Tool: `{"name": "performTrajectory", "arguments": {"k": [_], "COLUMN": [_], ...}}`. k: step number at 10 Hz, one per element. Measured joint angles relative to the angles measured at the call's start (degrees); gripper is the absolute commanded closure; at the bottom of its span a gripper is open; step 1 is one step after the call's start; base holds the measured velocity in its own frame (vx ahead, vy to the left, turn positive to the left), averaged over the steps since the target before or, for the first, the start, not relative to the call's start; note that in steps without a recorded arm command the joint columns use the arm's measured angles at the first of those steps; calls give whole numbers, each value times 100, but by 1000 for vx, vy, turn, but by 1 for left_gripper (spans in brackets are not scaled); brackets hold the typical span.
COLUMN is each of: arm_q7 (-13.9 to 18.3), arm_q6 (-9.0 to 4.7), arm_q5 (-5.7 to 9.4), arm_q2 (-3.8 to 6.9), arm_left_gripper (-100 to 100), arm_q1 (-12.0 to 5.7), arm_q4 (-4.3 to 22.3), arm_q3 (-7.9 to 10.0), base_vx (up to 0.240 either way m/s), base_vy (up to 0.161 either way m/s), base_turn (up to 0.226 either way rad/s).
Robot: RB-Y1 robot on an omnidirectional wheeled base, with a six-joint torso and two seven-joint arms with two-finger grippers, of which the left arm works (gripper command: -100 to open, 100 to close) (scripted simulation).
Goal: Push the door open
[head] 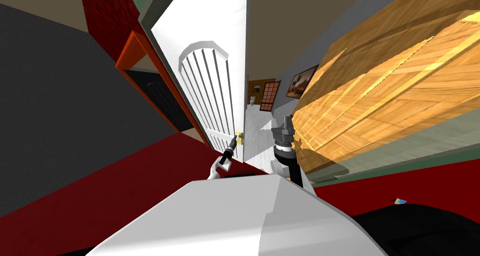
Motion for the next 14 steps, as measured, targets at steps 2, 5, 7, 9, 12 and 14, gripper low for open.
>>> {"name": "performTrajectory", "arguments": {"k": [2,5,7,9,12,14], "arm_q7": [-7,-7,-9,-8,-18,-64], "arm_q6": [-14,-23,-14,-14,32,53], "arm_q5": [6,6,5,6,18,14], "arm_q2": [-79,-84,-86,-86,-21,-44], "arm_left_gripper": [-100,100,100,100,100,100], "arm_q1": [-36,-55,-65,-63,-12,-32], "arm_q4": [63,54,53,54,89,98], "arm_q3": [37,44,44,44,107,189], "base_vx": [135,-16,0,31,128,130], "base_vy": [-55,9,0,-33,-93,-126], "base_turn": [-13,-8,0,15,41,40]}}
